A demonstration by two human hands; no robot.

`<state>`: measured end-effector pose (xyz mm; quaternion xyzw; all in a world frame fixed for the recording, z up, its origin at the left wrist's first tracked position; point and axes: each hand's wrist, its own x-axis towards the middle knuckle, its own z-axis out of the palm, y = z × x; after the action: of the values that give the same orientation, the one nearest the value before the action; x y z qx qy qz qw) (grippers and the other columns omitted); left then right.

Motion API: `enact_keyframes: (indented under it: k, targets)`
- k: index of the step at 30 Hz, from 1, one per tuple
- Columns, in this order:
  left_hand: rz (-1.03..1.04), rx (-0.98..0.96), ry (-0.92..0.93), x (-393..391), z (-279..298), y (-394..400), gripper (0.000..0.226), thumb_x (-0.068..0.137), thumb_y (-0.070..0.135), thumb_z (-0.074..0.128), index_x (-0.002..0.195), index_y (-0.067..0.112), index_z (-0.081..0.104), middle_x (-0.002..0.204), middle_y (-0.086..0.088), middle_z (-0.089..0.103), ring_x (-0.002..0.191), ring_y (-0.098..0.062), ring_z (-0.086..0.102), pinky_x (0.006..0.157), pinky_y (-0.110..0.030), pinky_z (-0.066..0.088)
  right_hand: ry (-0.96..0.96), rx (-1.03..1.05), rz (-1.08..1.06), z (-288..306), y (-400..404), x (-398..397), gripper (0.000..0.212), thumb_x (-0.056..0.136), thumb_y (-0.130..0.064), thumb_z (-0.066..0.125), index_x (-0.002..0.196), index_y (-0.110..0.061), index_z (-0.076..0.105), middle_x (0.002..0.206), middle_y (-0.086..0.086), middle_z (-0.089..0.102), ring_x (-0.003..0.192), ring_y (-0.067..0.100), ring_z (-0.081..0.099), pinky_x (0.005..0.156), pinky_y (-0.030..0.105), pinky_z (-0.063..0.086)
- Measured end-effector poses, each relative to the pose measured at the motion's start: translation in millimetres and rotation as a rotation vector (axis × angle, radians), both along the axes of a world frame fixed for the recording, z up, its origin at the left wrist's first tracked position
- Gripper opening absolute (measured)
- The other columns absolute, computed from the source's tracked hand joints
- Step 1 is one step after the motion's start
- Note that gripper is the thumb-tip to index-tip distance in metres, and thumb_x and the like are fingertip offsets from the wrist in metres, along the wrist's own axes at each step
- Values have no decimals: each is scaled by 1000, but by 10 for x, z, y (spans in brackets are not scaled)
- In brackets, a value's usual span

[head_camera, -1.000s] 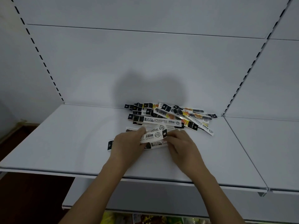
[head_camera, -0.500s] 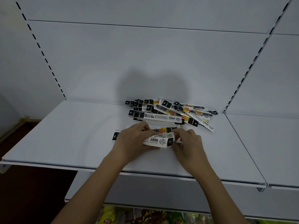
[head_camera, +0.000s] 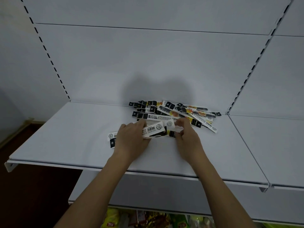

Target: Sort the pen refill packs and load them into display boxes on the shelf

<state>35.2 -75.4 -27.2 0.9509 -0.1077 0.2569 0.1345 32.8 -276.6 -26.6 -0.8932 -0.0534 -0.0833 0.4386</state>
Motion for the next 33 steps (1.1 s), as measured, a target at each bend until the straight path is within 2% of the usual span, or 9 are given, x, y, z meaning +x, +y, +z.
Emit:
enact_keyframes:
  k: [4, 7, 12, 16, 20, 23, 25, 28, 33]
  targets:
    - [-32, 45, -73, -20, 30, 1, 29, 63, 18, 85, 86, 20, 67, 56, 2, 63, 43, -23, 56, 55, -25, 29, 44, -61, -33, -55, 6, -11, 26, 99, -15, 53, 121, -28, 53, 112, -2, 45, 91, 11, 54, 84, 26, 44]
    - [-198, 95, -94, 32, -29, 17, 38, 71, 37, 81, 107, 26, 71, 76, 2, 70, 62, -24, 64, 63, -29, 31, -37, -83, -21, -50, -24, -44, 17, 94, -15, 60, 107, -25, 61, 99, -2, 50, 87, 7, 43, 69, 16, 35]
    - [-258, 86, -78, 32, -27, 17, 49, 75, 55, 66, 117, 29, 68, 96, -2, 58, 82, -21, 61, 70, -32, 32, -53, 141, 6, 58, -64, -162, 27, 86, -12, 73, 93, -34, 60, 100, -14, 53, 93, 6, 54, 77, 8, 41]
    - [-221, 92, -145, 22, -48, 11, 56, 73, 51, 74, 119, 22, 61, 107, -6, 57, 90, -25, 59, 71, -34, 39, 63, 288, 89, 82, -59, -183, 23, 87, -4, 69, 103, -18, 62, 102, -14, 69, 96, 4, 65, 86, 26, 54]
    - [-253, 126, -222, -8, -5, -19, 35, 82, 48, 52, 90, 16, 62, 88, 2, 63, 85, -23, 50, 69, -32, 31, 67, 508, 136, 134, -13, -261, 23, 90, 9, 60, 100, -11, 62, 100, -3, 72, 90, 19, 70, 70, 30, 59]
    - [-293, 114, -219, -29, 48, -84, 25, 80, 38, 57, 83, 13, 58, 80, 0, 63, 81, -23, 50, 71, -31, 30, 61, 755, 157, 223, 82, -366, 26, 99, 3, 47, 113, -15, 60, 110, 9, 70, 100, 25, 69, 78, 34, 59]
    - [-325, -8, -143, -69, 92, -165, 18, 80, 22, 69, 88, 10, 58, 78, -4, 65, 67, -24, 58, 60, -24, 33, -2, 820, 215, 332, 171, -454, 34, 104, -5, 39, 126, -25, 56, 121, 5, 64, 108, 20, 65, 86, 35, 57]
    - [-347, -290, -45, -153, 257, -336, 21, 86, 12, 71, 102, 7, 59, 84, 2, 65, 60, -8, 51, 49, -8, 32, -184, 814, 281, 556, 293, -541, 37, 106, -13, 36, 136, -33, 45, 134, -6, 56, 124, 11, 55, 99, 30, 50]
    - [-339, -650, 18, -180, 341, -477, 21, 90, 11, 67, 108, 10, 57, 89, 9, 62, 72, -7, 60, 58, -14, 45, -245, 655, 255, 717, 408, -508, 31, 107, -21, 35, 132, -34, 49, 121, -10, 62, 118, 8, 58, 99, 29, 49]
